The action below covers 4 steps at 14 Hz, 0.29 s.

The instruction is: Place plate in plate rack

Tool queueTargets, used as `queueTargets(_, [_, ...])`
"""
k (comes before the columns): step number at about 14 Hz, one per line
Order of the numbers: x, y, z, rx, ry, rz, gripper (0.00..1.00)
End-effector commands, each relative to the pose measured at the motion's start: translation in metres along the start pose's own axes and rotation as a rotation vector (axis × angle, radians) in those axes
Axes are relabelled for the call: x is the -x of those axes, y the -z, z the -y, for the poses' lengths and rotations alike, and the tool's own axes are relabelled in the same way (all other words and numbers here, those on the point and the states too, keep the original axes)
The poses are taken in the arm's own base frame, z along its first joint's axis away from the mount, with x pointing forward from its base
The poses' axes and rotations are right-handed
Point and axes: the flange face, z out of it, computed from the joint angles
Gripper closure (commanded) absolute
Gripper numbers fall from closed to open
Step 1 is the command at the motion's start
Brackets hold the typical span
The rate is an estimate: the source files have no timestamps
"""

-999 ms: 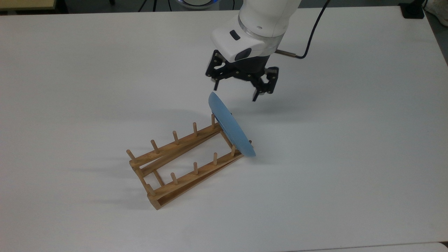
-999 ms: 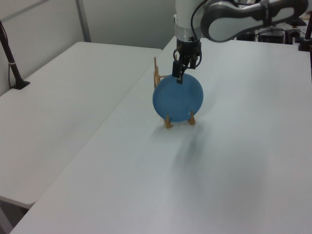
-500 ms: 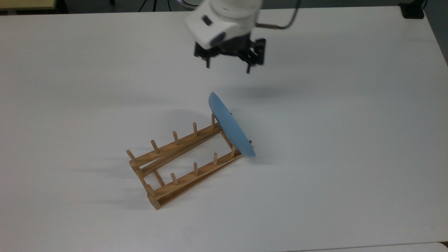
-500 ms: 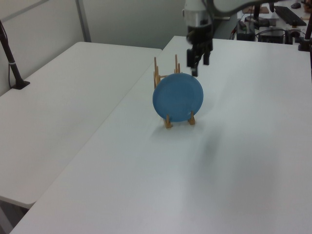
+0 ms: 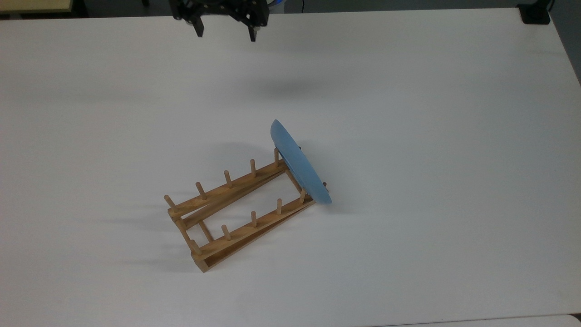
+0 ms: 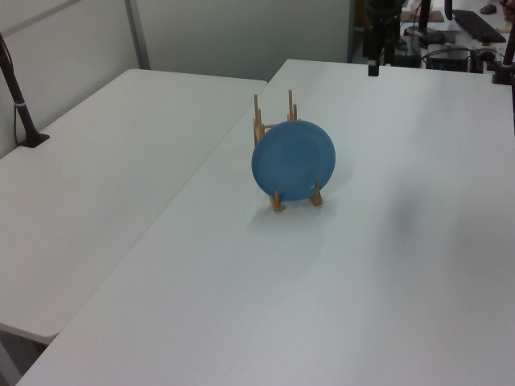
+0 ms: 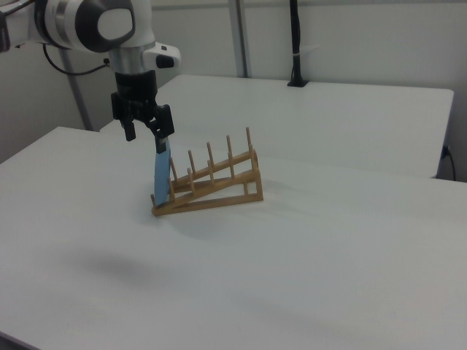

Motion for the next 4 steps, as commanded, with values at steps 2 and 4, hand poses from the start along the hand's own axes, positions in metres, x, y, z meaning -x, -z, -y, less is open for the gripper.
queueTargets(2, [0.0102, -0.0037, -0.0061, 0.037, 0.005, 0.007, 0.0])
queueTargets(4, [0.0098, -0.002, -0.0099, 0.048, 0.003, 0.002, 0.0])
